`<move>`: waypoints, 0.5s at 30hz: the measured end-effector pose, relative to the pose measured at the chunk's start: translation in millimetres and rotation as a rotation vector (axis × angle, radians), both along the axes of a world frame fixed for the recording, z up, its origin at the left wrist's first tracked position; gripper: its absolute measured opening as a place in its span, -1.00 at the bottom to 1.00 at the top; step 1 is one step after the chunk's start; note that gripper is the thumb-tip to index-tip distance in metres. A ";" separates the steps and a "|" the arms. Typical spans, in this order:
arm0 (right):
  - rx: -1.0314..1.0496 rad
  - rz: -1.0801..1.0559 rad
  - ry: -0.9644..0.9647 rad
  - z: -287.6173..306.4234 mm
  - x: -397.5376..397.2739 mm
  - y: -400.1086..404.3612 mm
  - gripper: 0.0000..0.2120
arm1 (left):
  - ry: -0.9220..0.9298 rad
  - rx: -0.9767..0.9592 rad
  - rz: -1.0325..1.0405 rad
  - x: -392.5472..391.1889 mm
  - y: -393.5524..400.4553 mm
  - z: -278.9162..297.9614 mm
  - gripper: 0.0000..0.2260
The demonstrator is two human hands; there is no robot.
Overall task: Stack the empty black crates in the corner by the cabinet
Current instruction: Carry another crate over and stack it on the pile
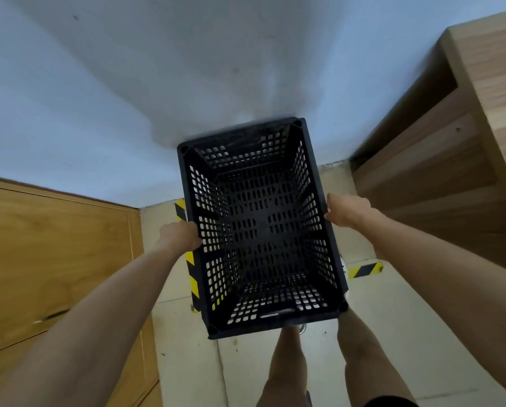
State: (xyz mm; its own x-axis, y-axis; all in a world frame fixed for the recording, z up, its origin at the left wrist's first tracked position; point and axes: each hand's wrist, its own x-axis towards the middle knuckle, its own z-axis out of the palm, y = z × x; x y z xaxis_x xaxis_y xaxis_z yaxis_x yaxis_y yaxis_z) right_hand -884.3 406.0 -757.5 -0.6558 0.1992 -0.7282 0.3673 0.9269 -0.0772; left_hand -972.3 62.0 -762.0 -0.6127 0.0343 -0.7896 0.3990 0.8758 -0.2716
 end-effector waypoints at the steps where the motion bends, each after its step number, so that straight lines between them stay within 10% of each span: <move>1: 0.019 0.035 0.029 8.4 -3.9 -1.6 -0.72 | 0.018 0.026 -0.003 1.7 4.1 6.0 -0.72; 15: -0.166 0.677 0.123 136.2 -51.4 -40.7 -0.53 | 0.244 0.343 0.314 84.3 20.0 119.6 -0.41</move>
